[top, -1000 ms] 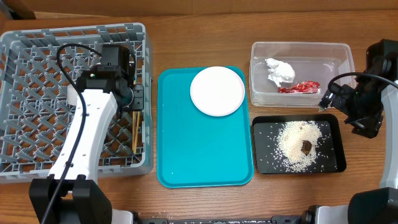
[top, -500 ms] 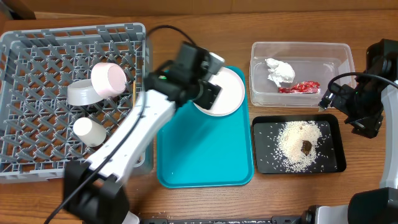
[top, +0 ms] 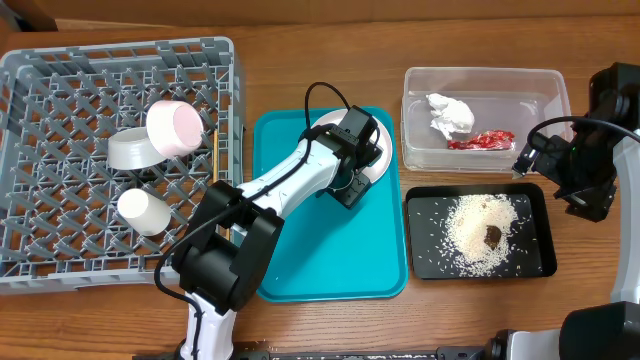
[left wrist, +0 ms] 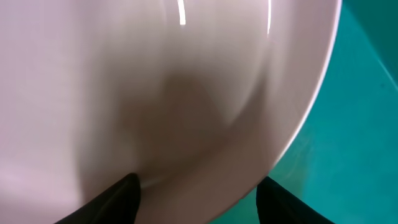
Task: Sort waste into correct bins and load items into the dishwasher
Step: 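Grasp the white plate with the left gripper and stand it upright in the rack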
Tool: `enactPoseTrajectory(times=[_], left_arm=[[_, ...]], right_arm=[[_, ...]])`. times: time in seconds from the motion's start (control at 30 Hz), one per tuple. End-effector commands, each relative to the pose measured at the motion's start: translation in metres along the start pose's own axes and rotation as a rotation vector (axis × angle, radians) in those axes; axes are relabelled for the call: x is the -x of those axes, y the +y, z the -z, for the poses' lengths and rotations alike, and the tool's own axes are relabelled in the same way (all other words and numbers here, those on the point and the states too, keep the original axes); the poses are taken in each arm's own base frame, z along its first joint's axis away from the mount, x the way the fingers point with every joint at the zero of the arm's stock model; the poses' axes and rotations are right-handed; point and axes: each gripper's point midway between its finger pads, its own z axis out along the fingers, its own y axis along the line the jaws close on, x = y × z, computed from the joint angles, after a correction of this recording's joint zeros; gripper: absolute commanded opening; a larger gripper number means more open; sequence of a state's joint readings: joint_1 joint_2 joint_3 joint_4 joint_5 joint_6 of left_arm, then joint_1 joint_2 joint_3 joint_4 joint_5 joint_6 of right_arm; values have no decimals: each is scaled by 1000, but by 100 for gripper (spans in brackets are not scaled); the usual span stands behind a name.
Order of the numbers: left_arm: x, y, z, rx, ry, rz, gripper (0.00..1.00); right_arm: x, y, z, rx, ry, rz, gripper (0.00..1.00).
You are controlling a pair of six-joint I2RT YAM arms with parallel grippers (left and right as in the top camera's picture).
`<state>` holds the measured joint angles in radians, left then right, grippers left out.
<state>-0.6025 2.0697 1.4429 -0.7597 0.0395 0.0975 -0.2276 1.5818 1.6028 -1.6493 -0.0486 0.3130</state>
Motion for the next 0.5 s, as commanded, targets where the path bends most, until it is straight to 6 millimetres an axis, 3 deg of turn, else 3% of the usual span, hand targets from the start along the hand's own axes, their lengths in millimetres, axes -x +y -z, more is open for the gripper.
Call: enactPoseTrajectory(times=[0.0,0.13,0.23,0.33,0.47], left_arm=[[-18,-3,-12,-13,75,-8,29],[-16,-2,-2,-8,91,34,6],[-1,4,19,18,80,102,4],[20,14,59,48,33,181,4],[50,31,136,66,-125,279,4]], right_arm=[[0,2,11,23,-39,8,100],[0,1,11,22,-38,8,100],[0,1,11,22,-37,8,100],[0,1,11,22,-37,8,100],[0,1,11,22,-37,8,100]])
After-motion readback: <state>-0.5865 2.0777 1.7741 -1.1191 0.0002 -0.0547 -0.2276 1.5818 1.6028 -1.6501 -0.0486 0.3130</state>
